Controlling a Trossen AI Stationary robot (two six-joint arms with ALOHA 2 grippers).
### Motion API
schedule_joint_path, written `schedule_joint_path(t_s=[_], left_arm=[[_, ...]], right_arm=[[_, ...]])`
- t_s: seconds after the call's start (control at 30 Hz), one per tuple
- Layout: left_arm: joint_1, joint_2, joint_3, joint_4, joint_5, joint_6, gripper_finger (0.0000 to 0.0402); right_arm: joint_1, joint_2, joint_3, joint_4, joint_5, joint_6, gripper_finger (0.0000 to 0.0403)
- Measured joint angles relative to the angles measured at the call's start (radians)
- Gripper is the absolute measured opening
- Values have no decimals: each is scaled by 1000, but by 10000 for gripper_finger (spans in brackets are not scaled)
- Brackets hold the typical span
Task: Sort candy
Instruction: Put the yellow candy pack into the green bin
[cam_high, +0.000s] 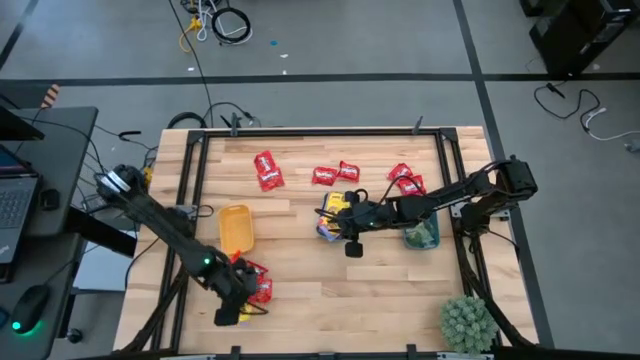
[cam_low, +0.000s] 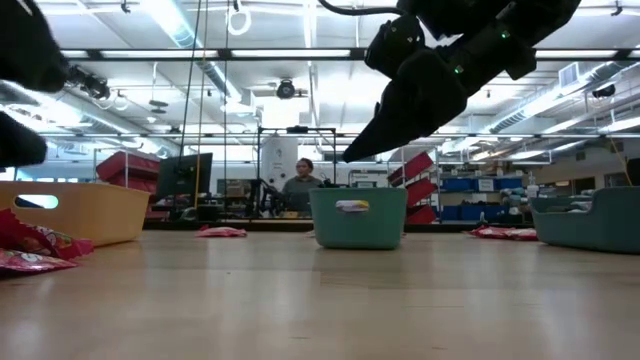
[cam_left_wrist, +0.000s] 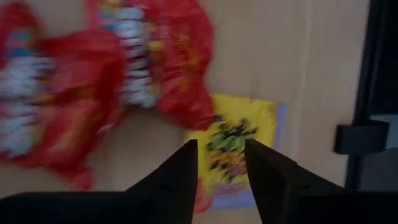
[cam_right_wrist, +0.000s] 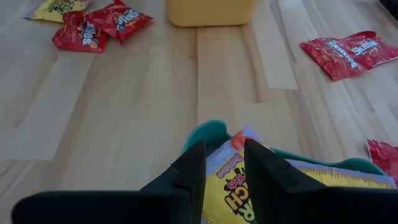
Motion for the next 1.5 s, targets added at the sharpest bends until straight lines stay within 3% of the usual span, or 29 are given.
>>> schedule_joint_path(t_s=[0.37, 0.5, 0.67, 0.93, 1.03, 1.3, 1.5], left_arm=[[-36, 154, 9, 63, 41, -41, 145], [-35, 150, 7, 56, 34, -35, 106], [-35, 140, 30, 14, 35, -8, 16], [-25, 63, 119, -125, -3, 23, 3], [5, 15, 155, -202, -49, 25, 1], [110, -91, 203, -199, -77, 48, 0], [246, -88, 246, -153, -143, 187, 0]], right_arm=[[-1, 1, 0, -2, 1, -16, 95], [-1, 1, 0, -2, 1, -18, 95], [-1, 1, 0, -3, 1, -19, 94], [14, -14, 0, -6, 1, -11, 92], [28, -55, 0, -15, 3, -8, 91], [76, -223, 0, -156, 101, 23, 91], [105, -324, 0, -275, 176, 75, 92]])
